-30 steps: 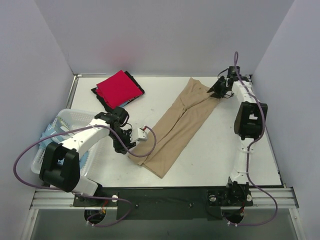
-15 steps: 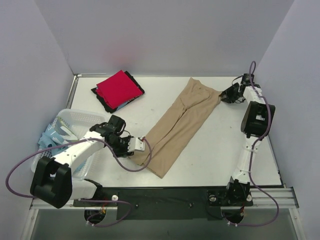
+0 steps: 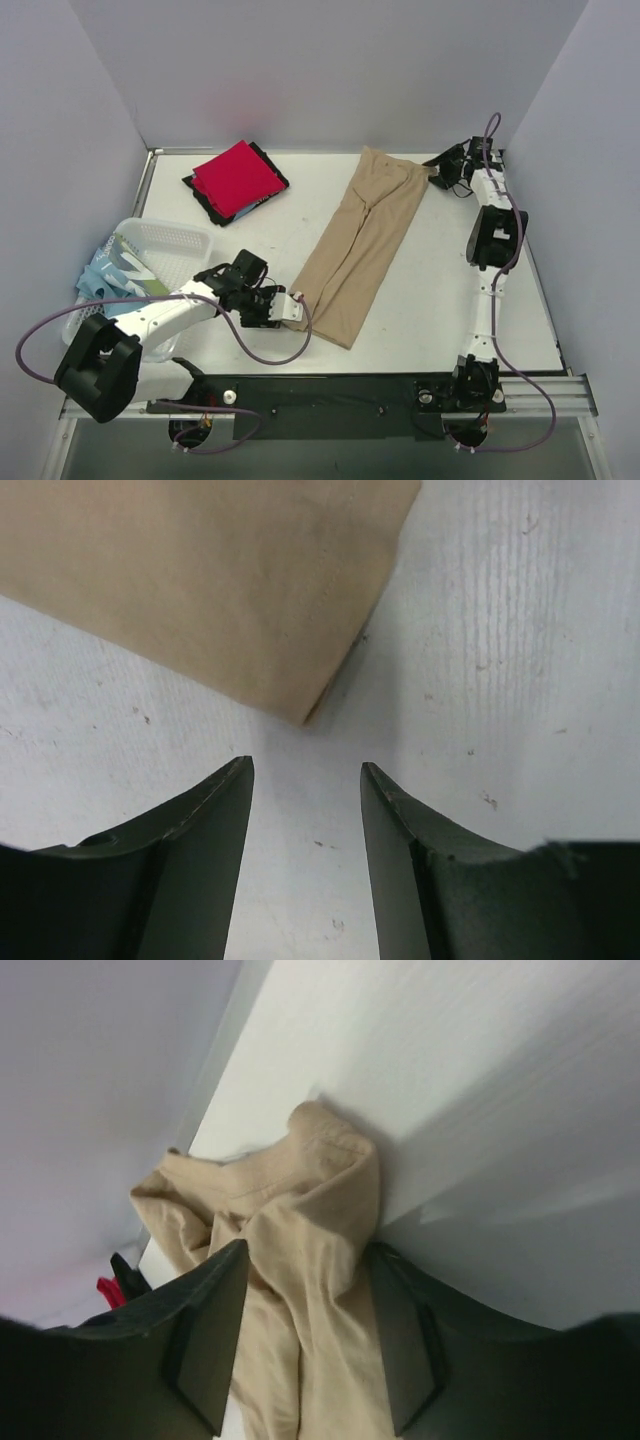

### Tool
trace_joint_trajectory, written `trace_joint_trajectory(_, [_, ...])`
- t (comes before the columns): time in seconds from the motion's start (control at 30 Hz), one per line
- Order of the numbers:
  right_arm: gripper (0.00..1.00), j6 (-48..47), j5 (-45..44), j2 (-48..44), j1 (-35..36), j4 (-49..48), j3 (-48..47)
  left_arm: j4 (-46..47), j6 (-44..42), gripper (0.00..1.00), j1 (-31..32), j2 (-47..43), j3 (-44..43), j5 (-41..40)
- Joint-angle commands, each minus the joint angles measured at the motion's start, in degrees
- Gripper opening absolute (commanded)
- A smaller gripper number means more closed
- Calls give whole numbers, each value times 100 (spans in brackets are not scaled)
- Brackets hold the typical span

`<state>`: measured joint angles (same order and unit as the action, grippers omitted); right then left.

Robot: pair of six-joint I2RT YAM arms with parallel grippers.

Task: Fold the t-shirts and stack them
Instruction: Rotate the tshirt 80 degrees, then grab the bottom of the folded rectangular tshirt with both arms

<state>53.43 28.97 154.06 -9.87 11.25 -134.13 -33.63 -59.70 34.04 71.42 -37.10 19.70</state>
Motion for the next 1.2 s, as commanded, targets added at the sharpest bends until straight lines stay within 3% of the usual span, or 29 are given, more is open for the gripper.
trace_joint_trajectory(0.0, [53, -909, -102, -1295, -164, -131, 1017, 848, -155, 57, 155, 232, -104, -19])
trace_joint_trajectory(0.1, [62, -2138, -408, -2962, -226, -149, 2771, 972, -585, 57, 260, 486, -139, 86])
trace_joint_trajectory(0.2, [64, -3047, -410, -4276, -130, -245, 4084, 1164, -972, 59, 331, 855, -113, 52])
trace_joint_trajectory(0.33, [63, -4267, 643, -6350, 423, -861, 6430, 1682, -1008, 57, 454, 1190, 62, -432])
trace_joint_trajectory(0.37, [63, -4993, 932, -6893, 885, -817, 6991, 1745, -1026, 52, 506, 1173, 89, -519])
trace_joint_trajectory(0.43, [63, -6117, 857, -7693, 1851, -468, 7765, 1833, -1122, 33, 620, 1041, 273, -529])
trace_joint_trajectory(0.47, [63, -6508, 830, -7872, 2257, -291, 8014, 1825, -1149, 19, 673, 945, 308, -538])
trace_joint_trajectory(0.5, [63, -7225, 716, -8204, 3001, -63, 8425, 1807, -1149, 12, 778, 883, 370, -546])
trace_joint_trajectory(0.53, [63, -7476, 646, -8321, 3330, 52, 8594, 1755, -1062, 0, 832, 787, 396, -555])
trace_joint_trajectory(0.63, [64, -8198, 741, -8734, 4744, 194, 9367, 1702, -702, 0, 1068, 523, 449, -705])
trace_joint_trajectory(0.8, [64, -8549, -48, -8744, 6344, 36, 9940, 1053, 19, 0, 1499, 75, 335, -548])
trace_joint_trajectory(1.17, [59, -9754, -1076, -7672, 7675, 748, 9897, 866, 135, 0, 1711, -304, 599, -494])
